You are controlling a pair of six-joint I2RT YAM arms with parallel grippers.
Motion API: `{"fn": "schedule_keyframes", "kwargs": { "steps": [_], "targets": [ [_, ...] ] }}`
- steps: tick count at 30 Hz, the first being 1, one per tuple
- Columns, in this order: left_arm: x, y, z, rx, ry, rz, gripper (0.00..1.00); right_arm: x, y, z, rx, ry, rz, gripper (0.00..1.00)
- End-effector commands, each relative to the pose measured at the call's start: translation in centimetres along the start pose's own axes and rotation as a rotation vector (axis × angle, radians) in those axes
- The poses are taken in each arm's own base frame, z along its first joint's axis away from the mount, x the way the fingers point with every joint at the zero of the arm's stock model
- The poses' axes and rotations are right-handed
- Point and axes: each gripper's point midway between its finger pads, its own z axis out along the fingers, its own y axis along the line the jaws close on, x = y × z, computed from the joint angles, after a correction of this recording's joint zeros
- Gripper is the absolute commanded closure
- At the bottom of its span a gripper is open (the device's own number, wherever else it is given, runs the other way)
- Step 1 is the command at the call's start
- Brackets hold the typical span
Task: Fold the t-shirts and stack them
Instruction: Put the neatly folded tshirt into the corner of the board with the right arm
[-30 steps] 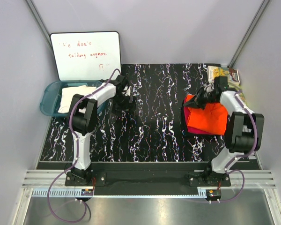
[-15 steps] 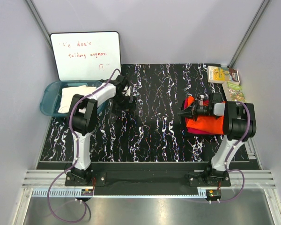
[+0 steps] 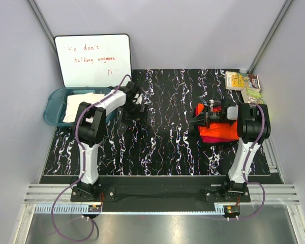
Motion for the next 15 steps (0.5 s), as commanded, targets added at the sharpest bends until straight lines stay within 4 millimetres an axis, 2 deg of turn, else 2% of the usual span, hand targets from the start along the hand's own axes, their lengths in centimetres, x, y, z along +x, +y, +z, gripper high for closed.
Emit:
{"fn": "schedule_keyframes", "kwargs": {
  "steps": [1,2,4,6,7,8,9,10,12,13,14,15],
  "targets": [
    [0.2,0.7,-0.1,-0.033,0.005,0.013,0.01,3.5,-4.0,1.5,0.199,0.031,0.227,1.00],
    [0.1,0.7,-0.1,-0.034,0.002,0.013,0.01,3.3,-2.8,1.4,0.198,0.019,0.195,1.00],
    [0.0,0.6,-0.2,-0.032,-0.002,0.015,0.01,2.7,1.2,0.7,0.193,-0.016,0.092,1.00],
    [-0.3,0.5,-0.6,-0.030,-0.014,0.017,0.01,2.1,4.3,0.1,0.209,-0.061,0.005,0.99],
    [-0.6,0.3,-0.8,-0.024,-0.026,0.025,0.01,1.5,6.2,-0.3,0.221,-0.081,-0.040,0.92],
    [-0.8,0.2,-1.2,-0.023,-0.037,0.031,0.01,0.8,6.9,-0.6,0.255,-0.116,-0.075,0.87],
    [-1.0,0.2,-1.4,-0.030,-0.049,0.033,0.01,-0.1,9.3,-1.0,0.265,-0.155,-0.142,0.84],
    [-1.4,0.1,-1.8,-0.031,-0.066,0.037,0.01,-0.2,9.7,-1.4,0.297,-0.165,-0.149,0.76],
    [-2.0,0.1,-2.6,-0.047,-0.097,0.045,0.01,-1.9,9.2,-2.2,0.424,-0.229,-0.170,0.65],
    [-2.2,0.1,-3.0,-0.051,-0.108,0.047,0.01,-2.2,10.7,-2.8,0.480,-0.236,-0.225,0.62],
    [-2.4,0.0,-3.3,-0.053,-0.119,0.050,0.01,-3.2,10.0,-3.7,0.594,-0.285,-0.246,0.56],
    [-2.5,0.0,-3.5,-0.056,-0.126,0.052,0.01,-3.4,9.4,-3.0,0.672,-0.270,-0.267,0.54]
  ]
}}
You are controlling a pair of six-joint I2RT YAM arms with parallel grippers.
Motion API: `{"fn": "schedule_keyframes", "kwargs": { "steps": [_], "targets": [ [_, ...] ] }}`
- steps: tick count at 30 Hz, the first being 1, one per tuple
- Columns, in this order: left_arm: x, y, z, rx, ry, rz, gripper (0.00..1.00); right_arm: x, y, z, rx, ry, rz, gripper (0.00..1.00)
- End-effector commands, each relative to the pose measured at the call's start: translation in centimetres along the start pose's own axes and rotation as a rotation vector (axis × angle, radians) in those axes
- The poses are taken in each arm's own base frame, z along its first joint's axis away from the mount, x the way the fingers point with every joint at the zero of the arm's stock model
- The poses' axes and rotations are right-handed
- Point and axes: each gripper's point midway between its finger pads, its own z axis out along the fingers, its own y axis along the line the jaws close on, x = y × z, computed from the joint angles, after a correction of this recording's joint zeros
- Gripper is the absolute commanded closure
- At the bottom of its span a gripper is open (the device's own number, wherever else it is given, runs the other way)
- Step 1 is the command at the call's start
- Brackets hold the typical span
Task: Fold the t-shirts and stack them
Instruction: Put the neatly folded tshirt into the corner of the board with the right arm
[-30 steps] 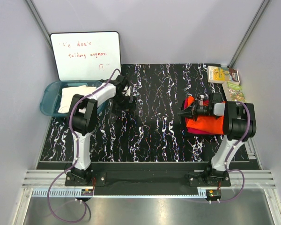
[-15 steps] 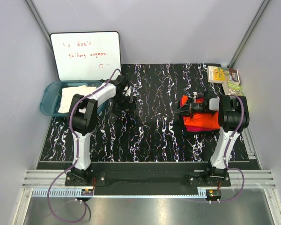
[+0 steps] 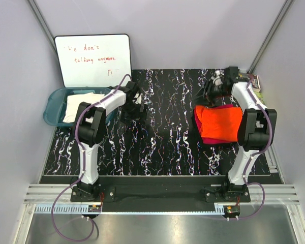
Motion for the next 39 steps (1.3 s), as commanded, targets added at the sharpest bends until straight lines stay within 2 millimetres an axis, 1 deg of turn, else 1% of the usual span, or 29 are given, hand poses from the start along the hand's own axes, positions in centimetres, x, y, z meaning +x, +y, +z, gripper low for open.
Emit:
{"fn": "schedule_keyframes", "kwargs": {
  "steps": [1,2,3,4,5,6,7,8,9,14,15,16,19,23,24,27,32,39],
  "targets": [
    [-2.5,-0.3,-3.5,-0.030,-0.123,0.043,0.01,-1.2,-0.2,-2.2,0.391,-0.070,-0.158,0.53],
    [-2.4,-0.3,-3.5,-0.030,-0.123,0.043,0.01,-1.1,-0.6,-1.7,0.489,-0.068,-0.206,0.53],
    [-2.4,-0.3,-3.5,-0.033,-0.123,0.043,0.01,-1.2,-1.6,-1.1,0.548,-0.041,-0.215,0.54],
    [-2.3,-0.3,-3.5,-0.034,-0.121,0.042,0.01,-0.8,-1.2,-1.2,0.588,-0.014,-0.251,0.55],
    [-2.2,-0.2,-3.5,-0.036,-0.120,0.044,0.01,-0.7,-1.9,-0.9,0.647,0.000,-0.274,0.56],
    [-2.2,-0.1,-3.5,-0.040,-0.121,0.042,0.01,0.2,-2.1,0.4,0.678,0.044,-0.305,0.67],
    [-2.0,0.0,-3.4,-0.043,-0.116,0.042,0.01,0.7,-2.3,0.8,0.701,0.067,-0.324,0.75],
    [-2.0,0.0,-3.5,-0.046,-0.118,0.044,0.01,0.9,-2.7,1.3,0.727,0.078,-0.336,0.89],
    [-2.0,0.1,-3.4,-0.050,-0.119,0.043,0.01,1.8,-3.1,2.3,0.753,0.107,-0.350,1.00],
    [-1.7,0.3,-3.2,-0.054,-0.110,0.041,0.01,3.3,-4.9,3.8,0.844,0.159,-0.366,1.00],
    [-1.8,0.2,-3.2,-0.050,-0.111,0.040,0.01,3.9,-5.8,4.1,0.860,0.186,-0.355,1.00],
    [-1.8,0.2,-3.2,-0.049,-0.111,0.040,0.01,4.2,-6.2,4.3,0.872,0.197,-0.353,1.00],
    [-1.8,0.2,-3.1,-0.047,-0.110,0.041,0.01,5.0,-8.4,4.3,0.930,0.237,-0.328,1.00],
    [-1.7,0.2,-2.9,-0.044,-0.103,0.039,0.01,5.7,-11.6,3.7,1.045,0.283,-0.300,1.00],
    [-1.6,0.1,-2.9,-0.043,-0.102,0.039,0.01,6.2,-12.4,3.7,1.057,0.304,-0.288,1.00],
    [-1.5,0.2,-2.8,-0.045,-0.099,0.040,0.01,6.7,-14.1,3.5,1.107,0.330,-0.273,1.00],
    [-1.5,0.3,-2.8,-0.044,-0.099,0.037,0.01,7.5,-16.1,3.0,1.169,0.354,-0.244,1.00],
    [-1.5,0.3,-2.7,-0.038,-0.095,0.032,0.01,7.9,-18.3,1.4,1.273,0.346,-0.194,1.00]
  ]
}}
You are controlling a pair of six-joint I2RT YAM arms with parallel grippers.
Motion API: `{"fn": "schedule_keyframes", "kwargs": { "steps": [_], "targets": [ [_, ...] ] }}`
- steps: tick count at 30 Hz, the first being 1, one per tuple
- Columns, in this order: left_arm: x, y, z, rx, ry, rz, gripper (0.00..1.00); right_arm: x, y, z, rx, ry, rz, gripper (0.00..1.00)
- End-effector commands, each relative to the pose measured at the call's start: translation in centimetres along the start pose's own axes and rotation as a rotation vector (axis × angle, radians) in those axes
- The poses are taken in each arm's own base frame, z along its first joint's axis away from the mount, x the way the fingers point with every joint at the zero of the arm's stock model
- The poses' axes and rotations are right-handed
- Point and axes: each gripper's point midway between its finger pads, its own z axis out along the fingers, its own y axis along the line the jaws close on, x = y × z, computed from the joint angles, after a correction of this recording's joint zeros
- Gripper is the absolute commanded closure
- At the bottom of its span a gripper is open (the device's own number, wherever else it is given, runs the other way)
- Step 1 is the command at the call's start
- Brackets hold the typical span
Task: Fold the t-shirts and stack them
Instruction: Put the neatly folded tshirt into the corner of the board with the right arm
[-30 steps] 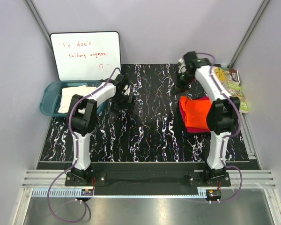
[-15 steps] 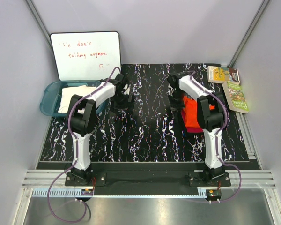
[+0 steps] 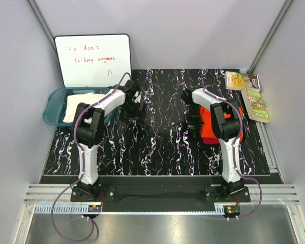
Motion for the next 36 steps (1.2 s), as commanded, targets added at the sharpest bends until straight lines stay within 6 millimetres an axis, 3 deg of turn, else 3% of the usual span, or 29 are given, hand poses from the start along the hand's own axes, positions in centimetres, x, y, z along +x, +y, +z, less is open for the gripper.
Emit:
{"fn": "schedule_keyframes", "kwargs": {
  "steps": [1,13,20,25,31,36],
  "targets": [
    [-1.0,-0.3,-1.8,0.014,-0.058,0.022,0.01,0.7,-3.1,2.0,0.132,0.031,0.062,1.00],
    [-0.9,-0.3,-1.8,0.017,-0.059,0.019,0.01,1.2,-9.6,3.2,0.156,0.060,0.204,1.00],
    [-0.8,-0.2,-1.9,0.013,-0.061,0.021,0.01,1.7,-11.9,3.9,0.232,0.083,0.225,1.00],
    [-0.8,-0.2,-2.0,0.013,-0.063,0.021,0.01,2.0,-12.2,4.5,0.230,0.103,0.247,1.00],
    [-0.8,-0.2,-2.1,0.011,-0.065,0.024,0.01,0.9,-11.7,2.4,0.178,0.050,0.247,1.00],
    [-0.9,-0.1,-2.2,0.004,-0.070,0.023,0.01,-2.0,-9.4,-3.4,0.043,-0.136,0.221,0.93]
  ]
}}
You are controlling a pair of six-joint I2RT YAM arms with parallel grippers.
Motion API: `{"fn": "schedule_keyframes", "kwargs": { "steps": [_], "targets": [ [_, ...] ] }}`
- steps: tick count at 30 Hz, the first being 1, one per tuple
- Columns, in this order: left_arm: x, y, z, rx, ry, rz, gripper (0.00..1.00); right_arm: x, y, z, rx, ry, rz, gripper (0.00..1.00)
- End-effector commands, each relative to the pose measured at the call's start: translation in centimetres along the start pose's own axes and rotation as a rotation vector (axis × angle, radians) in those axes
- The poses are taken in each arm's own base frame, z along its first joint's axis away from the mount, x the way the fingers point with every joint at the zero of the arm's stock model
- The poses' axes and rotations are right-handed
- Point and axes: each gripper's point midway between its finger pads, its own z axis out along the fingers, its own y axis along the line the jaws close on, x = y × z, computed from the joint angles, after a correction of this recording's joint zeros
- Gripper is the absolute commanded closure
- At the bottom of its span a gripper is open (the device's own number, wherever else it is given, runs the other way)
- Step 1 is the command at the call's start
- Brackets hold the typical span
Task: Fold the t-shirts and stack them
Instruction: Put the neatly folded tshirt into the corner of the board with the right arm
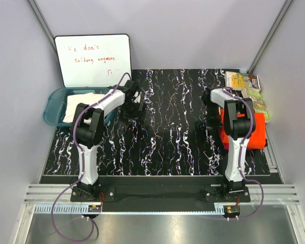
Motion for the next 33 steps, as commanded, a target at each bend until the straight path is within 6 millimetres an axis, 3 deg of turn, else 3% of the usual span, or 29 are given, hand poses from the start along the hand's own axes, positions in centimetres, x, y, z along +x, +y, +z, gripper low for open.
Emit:
{"fn": "schedule_keyframes", "kwargs": {
  "steps": [1,3,11,16,18,19,20,21,26,33],
  "targets": [
    [-1.2,-0.2,-2.2,0.005,-0.074,0.024,0.01,-4.1,1.2,-6.5,-0.158,-0.266,0.031,0.85],
    [-1.2,-0.1,-2.2,0.003,-0.076,0.024,0.01,-5.1,2.0,-9.3,-0.207,-0.344,0.019,0.76],
    [-1.8,-0.4,-3.2,0.024,-0.108,0.033,0.01,-8.9,7.8,-15.6,-0.357,-0.526,-0.087,0.30],
    [-2.1,-0.4,-4.2,0.026,-0.139,0.044,0.01,-10.7,11.6,-18.2,-0.407,-0.571,-0.142,0.23],
    [-2.2,-0.1,-4.5,0.010,-0.151,0.044,0.01,-11.5,13.3,-19.6,-0.421,-0.600,-0.169,0.15],
    [-2.3,0.1,-4.7,0.006,-0.155,0.044,0.01,-12.0,14.3,-19.2,-0.428,-0.590,-0.180,0.13],
    [-2.3,0.4,-4.8,-0.004,-0.158,0.042,0.01,-12.2,15.0,-20.8,-0.458,-0.637,-0.185,0.12],
    [-2.4,0.6,-5.1,-0.017,-0.169,0.041,0.01,-12.1,15.8,-21.1,-0.498,-0.635,-0.193,0.06],
    [-2.5,2.4,-6.0,-0.058,-0.188,0.011,0.01,-12.3,17.5,-21.1,-0.504,-0.658,-0.219,0.02],
    [-2.9,3.2,-6.3,-0.046,-0.196,-0.008,0.01,-12.6,16.0,-19.4,-0.394,-0.657,-0.227,0.00]
  ]
}}
